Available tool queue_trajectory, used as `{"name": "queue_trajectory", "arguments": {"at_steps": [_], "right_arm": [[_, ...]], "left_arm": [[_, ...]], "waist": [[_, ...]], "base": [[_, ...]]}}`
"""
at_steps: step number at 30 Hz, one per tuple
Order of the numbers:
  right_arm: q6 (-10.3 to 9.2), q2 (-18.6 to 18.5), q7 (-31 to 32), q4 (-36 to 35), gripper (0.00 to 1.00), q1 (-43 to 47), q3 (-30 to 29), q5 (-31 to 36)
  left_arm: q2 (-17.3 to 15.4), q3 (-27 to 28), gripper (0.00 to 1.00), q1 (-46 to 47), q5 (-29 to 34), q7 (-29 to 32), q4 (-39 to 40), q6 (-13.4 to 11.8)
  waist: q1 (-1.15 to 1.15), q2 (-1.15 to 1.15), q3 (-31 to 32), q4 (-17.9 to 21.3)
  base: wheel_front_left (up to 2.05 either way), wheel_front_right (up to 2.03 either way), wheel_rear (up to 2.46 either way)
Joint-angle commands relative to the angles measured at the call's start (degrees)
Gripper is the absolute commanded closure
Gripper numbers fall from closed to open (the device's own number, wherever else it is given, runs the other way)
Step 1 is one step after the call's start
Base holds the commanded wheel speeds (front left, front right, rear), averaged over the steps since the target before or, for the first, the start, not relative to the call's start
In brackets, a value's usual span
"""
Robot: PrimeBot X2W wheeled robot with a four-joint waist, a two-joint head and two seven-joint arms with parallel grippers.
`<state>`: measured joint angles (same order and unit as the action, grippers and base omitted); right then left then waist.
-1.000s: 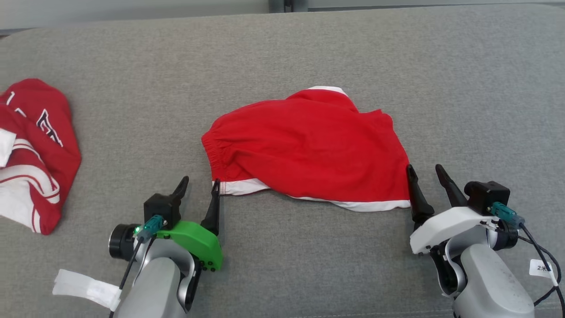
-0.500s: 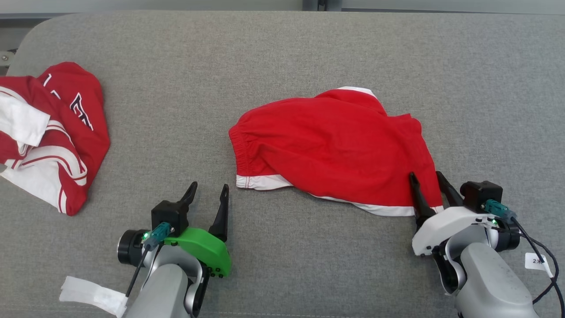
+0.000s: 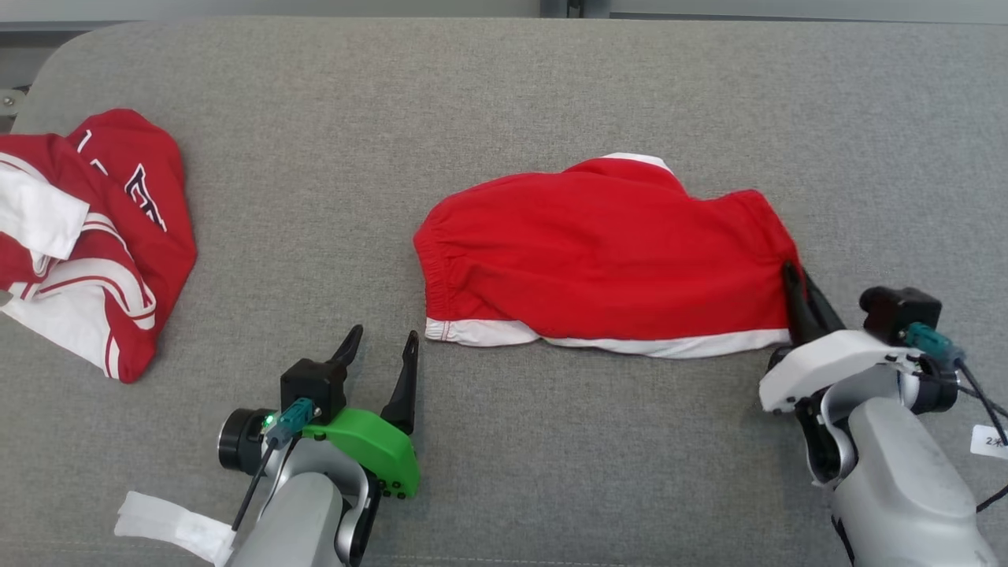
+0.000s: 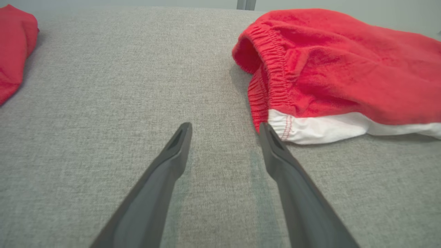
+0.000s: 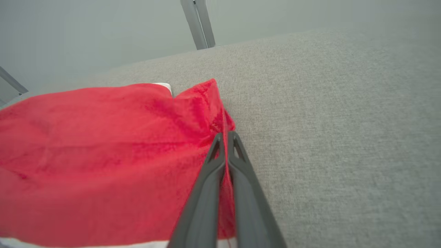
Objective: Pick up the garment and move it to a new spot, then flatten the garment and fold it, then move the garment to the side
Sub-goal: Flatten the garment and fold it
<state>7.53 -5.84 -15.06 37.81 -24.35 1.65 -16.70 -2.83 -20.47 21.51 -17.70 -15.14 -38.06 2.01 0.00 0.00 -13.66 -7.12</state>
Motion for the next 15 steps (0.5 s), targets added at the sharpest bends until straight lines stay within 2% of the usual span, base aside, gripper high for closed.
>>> {"name": "queue_trajectory", "arguments": {"at_steps": [1, 14, 15], "right_arm": [[-0.07, -0.5, -0.2, -0.2, 1.00, -1.3, -1.5, 0.0], [-0.08, -2.6, -0.2, 9.8, 1.00, -8.6, -12.6, 6.1], [-0.08, -2.7, -0.2, 10.5, 0.96, -8.8, -13.2, 6.9]], "left_arm": [[-0.1, -0.1, 0.00, -0.8, -0.1, 0.0, 0.0, 0.1], [-0.1, -2.8, 0.00, 0.8, -0.9, 0.0, -0.2, -0.1], [-0.1, -2.9, 0.00, 0.8, -0.9, 0.0, -0.3, -0.3]], "waist": [[0.00, 0.00, -0.2, -0.4], [0.00, 0.00, -1.6, -4.6], [0.00, 0.00, -1.5, -4.7]], "base": [[0.00, 0.00, 0.00], [0.00, 0.00, 0.00], [0.00, 0.00, 0.00]]}}
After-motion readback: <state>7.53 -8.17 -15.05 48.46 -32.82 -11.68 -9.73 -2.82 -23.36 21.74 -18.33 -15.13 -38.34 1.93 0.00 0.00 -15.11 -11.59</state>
